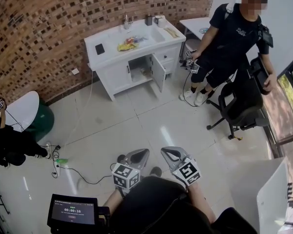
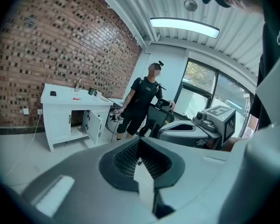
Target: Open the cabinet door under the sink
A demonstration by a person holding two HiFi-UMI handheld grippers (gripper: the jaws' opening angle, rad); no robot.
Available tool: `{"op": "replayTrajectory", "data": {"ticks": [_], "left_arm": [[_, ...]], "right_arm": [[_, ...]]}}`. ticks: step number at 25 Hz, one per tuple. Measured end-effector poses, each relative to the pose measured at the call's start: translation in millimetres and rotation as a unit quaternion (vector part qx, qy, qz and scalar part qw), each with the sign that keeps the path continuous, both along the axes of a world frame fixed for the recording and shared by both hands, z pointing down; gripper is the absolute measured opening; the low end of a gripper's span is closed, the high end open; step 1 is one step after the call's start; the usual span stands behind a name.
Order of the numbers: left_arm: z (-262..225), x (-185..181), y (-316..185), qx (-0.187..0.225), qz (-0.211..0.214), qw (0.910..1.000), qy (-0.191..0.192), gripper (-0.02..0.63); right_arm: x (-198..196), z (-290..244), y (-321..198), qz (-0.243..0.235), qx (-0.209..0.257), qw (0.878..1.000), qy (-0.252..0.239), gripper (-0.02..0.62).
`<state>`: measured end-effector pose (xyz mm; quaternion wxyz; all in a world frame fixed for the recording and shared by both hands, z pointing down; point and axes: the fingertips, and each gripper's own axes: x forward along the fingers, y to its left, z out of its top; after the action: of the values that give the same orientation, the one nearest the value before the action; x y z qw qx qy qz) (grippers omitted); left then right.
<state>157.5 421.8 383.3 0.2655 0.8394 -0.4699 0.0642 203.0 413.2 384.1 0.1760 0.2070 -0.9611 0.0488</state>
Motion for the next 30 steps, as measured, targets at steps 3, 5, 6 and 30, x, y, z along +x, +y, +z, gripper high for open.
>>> {"op": "replayTrajectory", "data": {"ticks": [3,5,6,30], "left_arm": [[0.7,1.7,0.9,0.003,-0.001,1.0000,0.000,0.015],[0.3,3.0,0.9,0.002,0.001,1.0000,0.001,0.016],[0.3,3.8,1.0,0.001,0.002,1.0000,0.004,0.015],[-2.2,11.2,-5.0,-0.012,0.005,0.9998,0.013,0.015]], "right_arm": [[0.3,1.3,1.4,-0.003,0.003,1.000,0.001,-0.008],[-0.6,2.1,2.3,-0.005,0.003,1.000,0.002,-0.009],[-1.1,2.8,3.1,-0.006,0.003,1.000,0.003,-0.008],[7.4,4.5,-4.6,-0.003,-0.007,1.000,0.010,-0.009]]}}
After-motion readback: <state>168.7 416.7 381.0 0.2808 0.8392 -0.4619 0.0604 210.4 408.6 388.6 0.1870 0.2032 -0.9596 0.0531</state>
